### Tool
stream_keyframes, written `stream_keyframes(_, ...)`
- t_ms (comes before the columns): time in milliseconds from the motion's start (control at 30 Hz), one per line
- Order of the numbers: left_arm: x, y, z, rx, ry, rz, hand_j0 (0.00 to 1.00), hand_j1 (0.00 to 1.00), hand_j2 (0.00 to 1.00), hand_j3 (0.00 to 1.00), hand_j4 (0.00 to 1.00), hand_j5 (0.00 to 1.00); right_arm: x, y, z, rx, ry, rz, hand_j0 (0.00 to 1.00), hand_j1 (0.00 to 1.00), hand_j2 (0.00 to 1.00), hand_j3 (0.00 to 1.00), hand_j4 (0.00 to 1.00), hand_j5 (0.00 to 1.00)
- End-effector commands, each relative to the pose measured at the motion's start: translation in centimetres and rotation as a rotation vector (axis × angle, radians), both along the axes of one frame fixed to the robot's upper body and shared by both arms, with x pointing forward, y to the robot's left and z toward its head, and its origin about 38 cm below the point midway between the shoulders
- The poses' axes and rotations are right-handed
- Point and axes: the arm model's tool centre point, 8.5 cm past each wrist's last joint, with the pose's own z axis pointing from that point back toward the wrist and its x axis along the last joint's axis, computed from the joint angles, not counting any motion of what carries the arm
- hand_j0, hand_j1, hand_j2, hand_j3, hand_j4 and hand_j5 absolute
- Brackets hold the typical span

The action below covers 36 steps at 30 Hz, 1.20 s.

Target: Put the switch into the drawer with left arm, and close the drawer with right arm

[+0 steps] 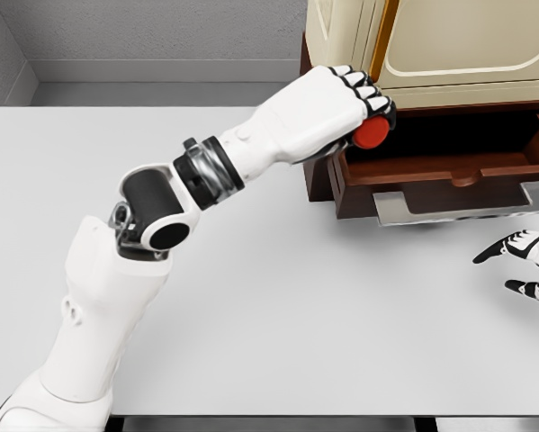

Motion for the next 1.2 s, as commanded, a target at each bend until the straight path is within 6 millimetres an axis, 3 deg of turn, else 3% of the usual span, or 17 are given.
stream_keyframes(0, 0.0, -0.6, -0.3, 0.000, 0.027, 0.014, 0.40, 0.40, 0.40, 0.40, 0.40, 0.40, 0.1, -0.1, 0.1, 0.004, 0.000, -0.003, 0.67, 0.67, 0.67, 0.67, 0.67, 0.67)
stream_keyframes(300, -0.3, -2.9, 1.3, 0.027, -0.009, -0.026, 0.40, 0.40, 0.40, 0.40, 0.40, 0.40, 0.0, -0.1, 0.1, 0.000, 0.002, -0.002, 0.67, 0.67, 0.67, 0.67, 0.67, 0.67)
stream_keyframes(867, 2.2, -2.7, 1.0, 0.037, 0.051, 0.047, 0.41, 0.41, 0.41, 0.41, 0.41, 0.41, 0.1, -0.2, 0.5, -0.019, 0.012, 0.011, 0.67, 0.67, 0.67, 0.67, 0.67, 0.67)
stream_keyframes(967, 1.8, -3.0, 0.9, 0.042, 0.049, 0.035, 0.50, 0.50, 0.50, 0.50, 0.50, 0.50, 0.2, -0.2, 0.7, -0.027, 0.013, 0.015, 0.67, 0.67, 0.67, 0.67, 0.67, 0.67)
stream_keyframes(1000, 1.8, -3.1, 0.8, 0.045, 0.049, 0.032, 0.67, 0.67, 0.67, 0.67, 0.67, 0.67, 0.2, -0.2, 0.7, -0.030, 0.013, 0.016, 0.67, 0.67, 0.67, 0.67, 0.67, 0.67)
stream_keyframes(1067, 1.6, -3.2, 0.9, 0.044, 0.046, 0.027, 0.85, 0.85, 0.85, 0.85, 0.85, 0.85, 0.2, -0.3, 0.8, -0.032, 0.013, 0.017, 0.67, 0.67, 0.67, 0.67, 0.67, 0.67)
stream_keyframes(1167, 1.6, -3.2, 1.0, 0.045, 0.044, 0.029, 0.87, 0.87, 0.87, 0.87, 0.87, 0.87, 0.4, -0.4, 1.2, -0.040, 0.015, 0.022, 0.67, 0.67, 0.67, 0.67, 0.67, 0.67)
